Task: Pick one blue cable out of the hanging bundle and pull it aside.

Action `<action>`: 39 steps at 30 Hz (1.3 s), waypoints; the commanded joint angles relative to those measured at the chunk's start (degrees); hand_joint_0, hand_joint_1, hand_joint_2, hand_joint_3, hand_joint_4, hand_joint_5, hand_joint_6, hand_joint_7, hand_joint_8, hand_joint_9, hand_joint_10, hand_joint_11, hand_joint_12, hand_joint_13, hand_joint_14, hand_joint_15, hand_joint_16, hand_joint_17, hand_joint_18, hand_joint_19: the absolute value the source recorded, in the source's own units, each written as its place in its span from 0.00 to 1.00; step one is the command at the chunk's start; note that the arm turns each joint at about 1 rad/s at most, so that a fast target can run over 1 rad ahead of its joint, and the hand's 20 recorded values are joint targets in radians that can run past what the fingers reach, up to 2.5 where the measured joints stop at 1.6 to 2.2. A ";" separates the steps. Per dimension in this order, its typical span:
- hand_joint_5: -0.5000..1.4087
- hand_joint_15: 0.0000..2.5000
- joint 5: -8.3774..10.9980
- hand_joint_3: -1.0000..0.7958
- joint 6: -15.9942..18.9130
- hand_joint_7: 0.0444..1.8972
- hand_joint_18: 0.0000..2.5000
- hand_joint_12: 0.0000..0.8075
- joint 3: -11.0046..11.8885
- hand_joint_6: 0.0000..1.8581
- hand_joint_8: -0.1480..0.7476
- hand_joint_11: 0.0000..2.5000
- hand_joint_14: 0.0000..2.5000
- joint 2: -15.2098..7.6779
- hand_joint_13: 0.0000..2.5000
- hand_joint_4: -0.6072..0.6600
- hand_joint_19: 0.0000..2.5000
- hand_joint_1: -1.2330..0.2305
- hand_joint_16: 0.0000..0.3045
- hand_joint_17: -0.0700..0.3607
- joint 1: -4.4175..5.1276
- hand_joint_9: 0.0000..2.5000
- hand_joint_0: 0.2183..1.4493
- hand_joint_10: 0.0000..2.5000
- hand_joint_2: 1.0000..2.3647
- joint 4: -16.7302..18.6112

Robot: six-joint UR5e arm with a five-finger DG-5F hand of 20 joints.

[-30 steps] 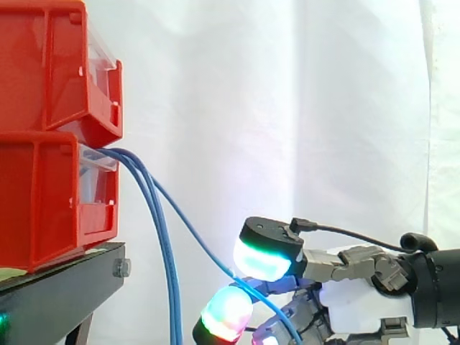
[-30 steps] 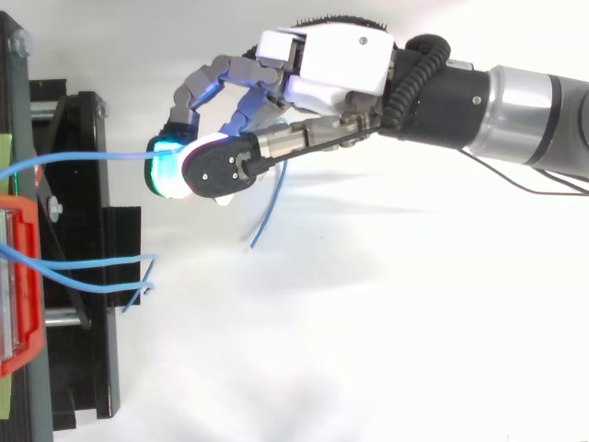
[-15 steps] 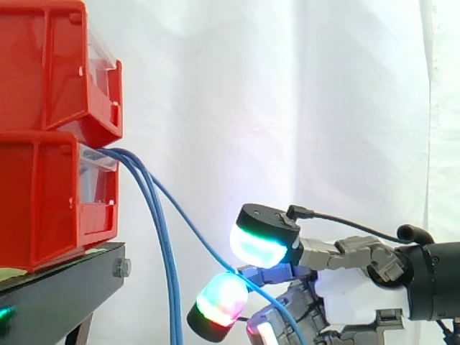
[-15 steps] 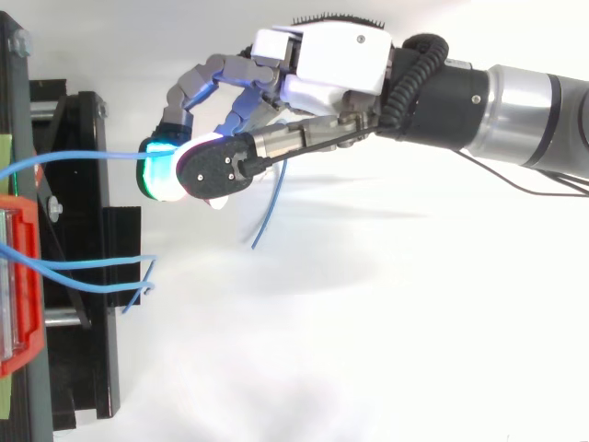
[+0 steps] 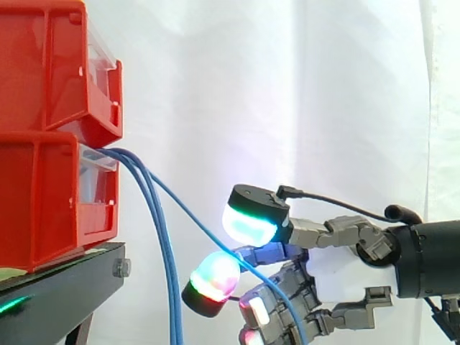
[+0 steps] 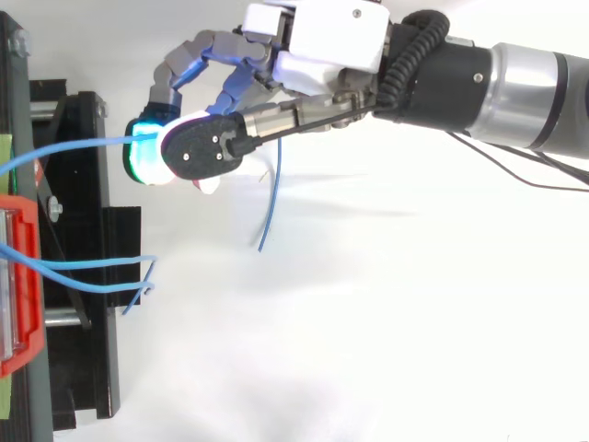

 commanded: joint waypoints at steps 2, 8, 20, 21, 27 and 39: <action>0.19 0.27 0.11 0.29 -0.77 0.39 0.30 0.38 -1.46 0.46 0.44 0.34 0.01 -0.04 0.38 0.53 0.22 0.47 0.17 0.43 -0.33 0.42 0.25 0.01 0.00 0.35; 0.19 0.27 0.29 0.28 -0.86 0.39 0.31 0.38 -2.95 0.46 0.45 0.33 0.01 -0.04 0.38 0.53 0.23 0.47 0.17 0.43 -0.59 0.42 0.24 0.01 0.00 3.43; 0.19 0.27 0.02 0.29 -0.59 0.39 0.31 0.38 -2.87 0.46 0.44 0.33 0.01 -0.04 0.38 0.53 0.23 0.48 0.17 0.43 -1.21 0.42 0.24 0.01 0.00 3.43; 0.19 0.27 -0.07 0.28 -0.59 0.39 0.31 0.39 -2.95 0.46 0.44 0.33 0.01 -0.04 0.38 0.53 0.22 0.48 0.17 0.43 -1.21 0.42 0.24 0.01 0.00 3.43; 0.19 0.27 0.11 0.28 -0.50 0.38 0.31 0.39 -2.95 0.45 0.45 0.33 0.01 -0.04 0.38 0.54 0.23 0.48 0.17 0.43 -1.91 0.42 0.23 0.01 0.00 3.34; 0.19 0.27 -0.07 0.30 -0.33 0.40 0.30 0.38 -2.34 0.46 0.44 0.33 0.01 0.04 0.38 0.52 0.22 0.48 0.17 0.43 -1.56 0.42 0.24 0.01 0.00 2.99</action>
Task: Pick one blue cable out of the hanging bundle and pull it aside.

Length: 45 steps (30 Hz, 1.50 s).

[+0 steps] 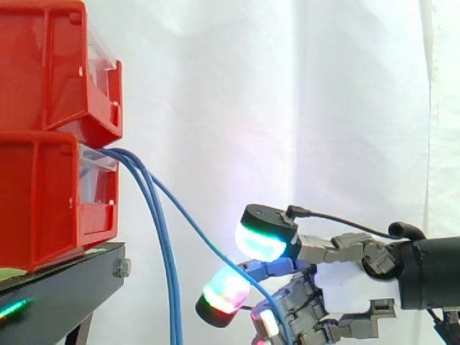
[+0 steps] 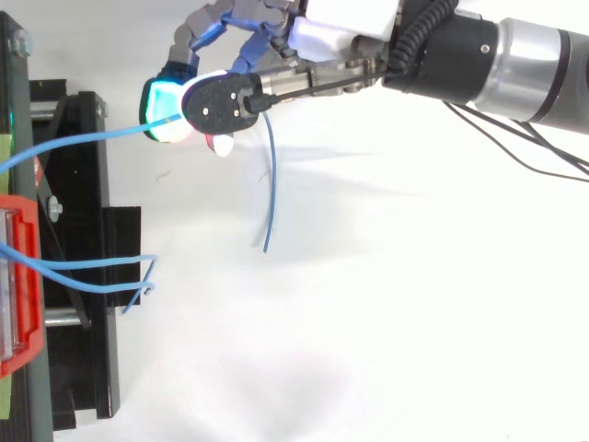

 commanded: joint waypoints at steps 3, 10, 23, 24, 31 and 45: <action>0.19 0.27 0.21 0.30 -0.10 0.40 0.30 0.38 0.34 0.46 0.44 0.33 0.01 0.03 0.38 0.52 0.23 0.47 0.17 0.43 0.56 0.42 0.24 0.01 0.00 0.02; 0.19 0.29 0.39 0.30 -0.63 0.40 0.30 0.36 0.34 0.46 0.44 0.34 0.01 0.03 0.40 0.52 0.23 0.47 0.17 0.43 2.05 0.42 0.25 0.01 0.00 0.20; 0.19 0.31 0.21 0.32 0.77 0.41 0.30 0.35 0.87 0.48 0.43 0.35 0.01 0.03 0.42 0.51 0.23 0.45 0.16 0.41 2.40 0.44 0.27 0.01 0.00 -0.06; 0.19 0.31 0.21 0.32 0.77 0.41 0.30 0.35 0.96 0.48 0.43 0.35 0.01 0.03 0.42 0.51 0.23 0.45 0.16 0.41 2.40 0.44 0.28 0.01 0.01 -0.06; 0.19 0.31 -0.05 0.39 1.21 0.42 0.30 0.34 1.66 0.50 0.43 0.35 0.01 0.03 0.42 0.48 0.22 0.43 0.16 0.41 1.70 0.44 0.29 0.01 0.01 -0.33; 0.21 0.30 -0.66 0.54 1.65 0.43 0.35 0.39 1.92 0.51 0.47 0.34 0.01 0.29 0.45 0.44 0.20 0.34 0.19 0.47 1.79 0.48 0.31 0.01 0.01 -3.32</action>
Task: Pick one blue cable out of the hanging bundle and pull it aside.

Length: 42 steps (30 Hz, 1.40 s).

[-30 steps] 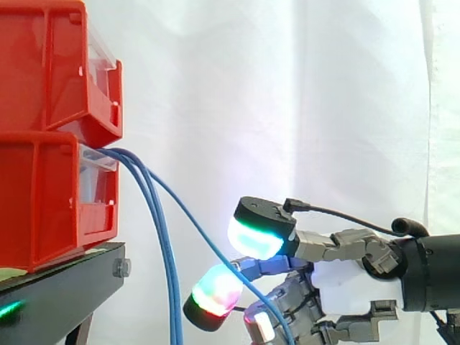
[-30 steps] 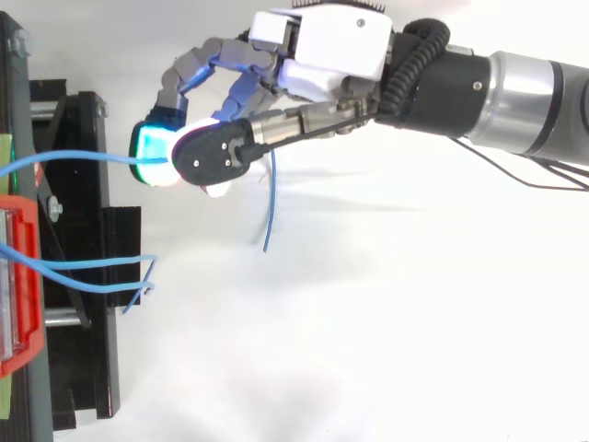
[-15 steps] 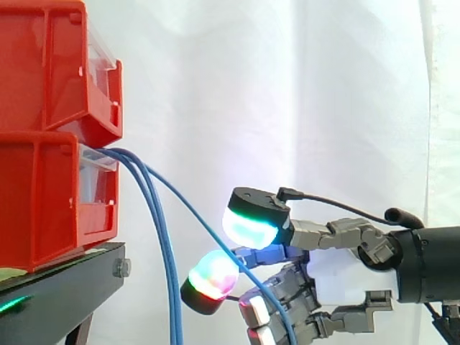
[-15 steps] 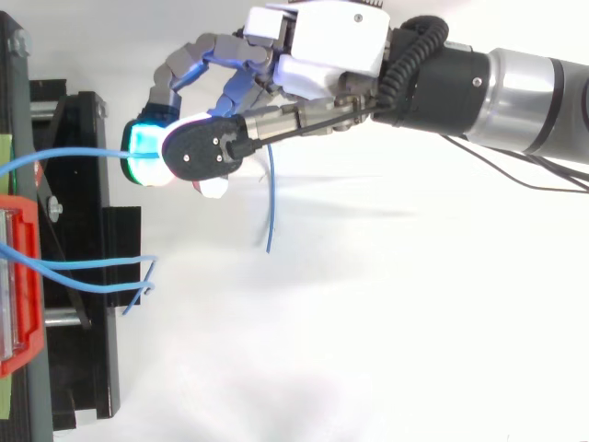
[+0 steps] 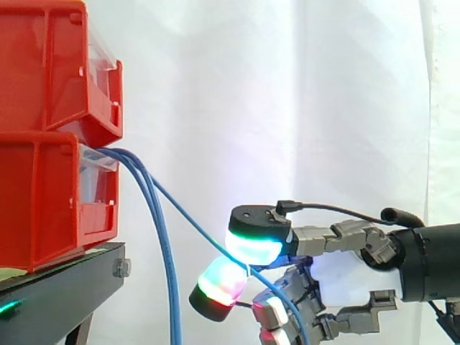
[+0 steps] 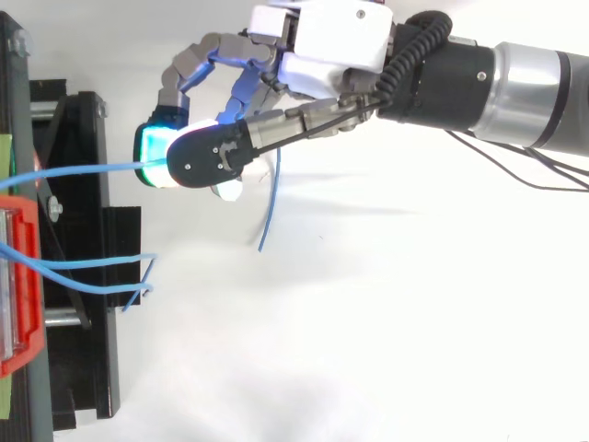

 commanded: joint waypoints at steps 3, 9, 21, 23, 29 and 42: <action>0.22 0.30 -0.01 0.55 0.17 0.45 0.36 0.40 0.11 0.51 0.48 0.35 0.01 0.04 0.46 0.43 0.19 0.33 0.19 0.47 -0.12 0.49 0.32 0.01 0.01 -0.66; 0.21 0.30 -0.27 0.52 -0.10 0.44 0.35 0.39 0.29 0.51 0.47 0.35 0.01 1.88 0.46 0.44 0.20 0.34 0.19 0.46 -0.21 0.50 0.31 0.01 0.01 -4.26; 0.21 0.31 -0.45 0.32 -1.33 0.42 0.31 0.36 0.20 0.50 0.44 0.35 0.01 2.23 0.43 0.49 0.23 0.45 0.16 0.42 0.23 0.47 0.25 0.01 0.00 -9.62; 0.21 0.30 -0.36 0.32 -1.15 0.44 0.31 0.36 0.29 0.50 0.44 0.35 0.01 2.23 0.43 0.49 0.22 0.45 0.16 0.42 0.23 0.47 0.25 0.01 0.00 -9.71; 0.21 0.31 -0.36 0.31 -0.98 0.44 0.31 0.36 0.29 0.49 0.44 0.35 0.01 2.32 0.43 0.49 0.22 0.46 0.16 0.42 0.32 0.47 0.25 0.01 0.00 -9.71; 0.23 0.30 -0.71 0.47 -1.24 0.50 0.35 0.37 0.29 0.49 0.44 0.34 0.01 3.90 0.47 0.38 0.21 0.37 0.18 0.45 -0.03 0.53 0.29 0.01 0.01 -9.62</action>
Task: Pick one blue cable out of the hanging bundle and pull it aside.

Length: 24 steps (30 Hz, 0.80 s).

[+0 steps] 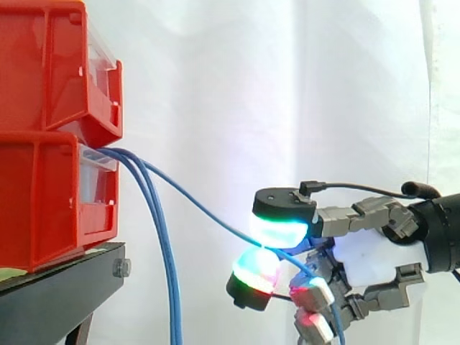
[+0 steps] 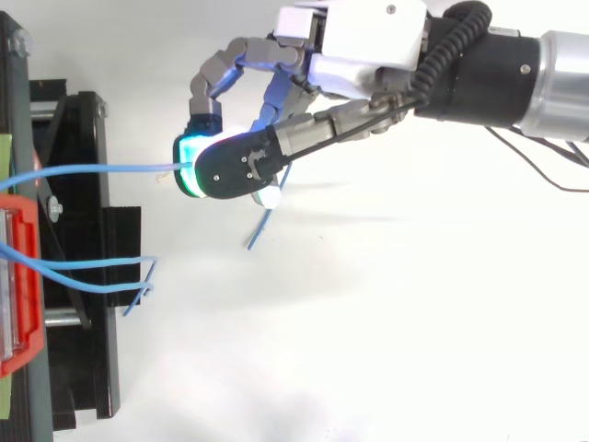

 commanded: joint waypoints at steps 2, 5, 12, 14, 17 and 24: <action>0.24 0.29 0.20 0.50 -0.11 0.50 0.37 0.38 0.09 0.49 0.46 0.34 0.01 0.80 0.48 0.35 0.20 0.35 0.19 0.47 -0.24 0.54 0.29 0.01 0.01 0.05; 0.24 0.29 0.20 0.52 -0.20 0.51 0.38 0.39 0.17 0.48 0.46 0.33 0.01 1.42 0.49 0.33 0.19 0.32 0.20 0.47 -0.24 0.55 0.29 0.01 0.01 0.05; 0.25 0.31 0.29 0.55 0.15 0.54 0.41 0.40 0.17 0.48 0.45 0.32 0.01 1.42 0.51 0.29 0.18 0.28 0.20 0.48 -0.33 0.57 0.29 0.01 0.03 0.05; 0.26 0.30 0.29 0.54 0.24 0.54 0.41 0.41 0.26 0.48 0.44 0.32 0.01 1.42 0.51 0.29 0.17 0.28 0.20 0.48 -0.33 0.58 0.28 0.01 0.09 -0.04; 0.26 0.30 0.20 0.54 0.50 0.54 0.42 0.41 0.26 0.48 0.44 0.31 0.01 1.42 0.51 0.29 0.17 0.29 0.20 0.49 -0.59 0.58 0.26 0.01 0.15 -0.04; 0.26 0.30 0.03 0.53 0.94 0.55 0.42 0.42 0.26 0.47 0.44 0.30 0.01 1.42 0.49 0.29 0.17 0.29 0.20 0.48 -1.64 0.58 0.25 0.01 0.22 -0.48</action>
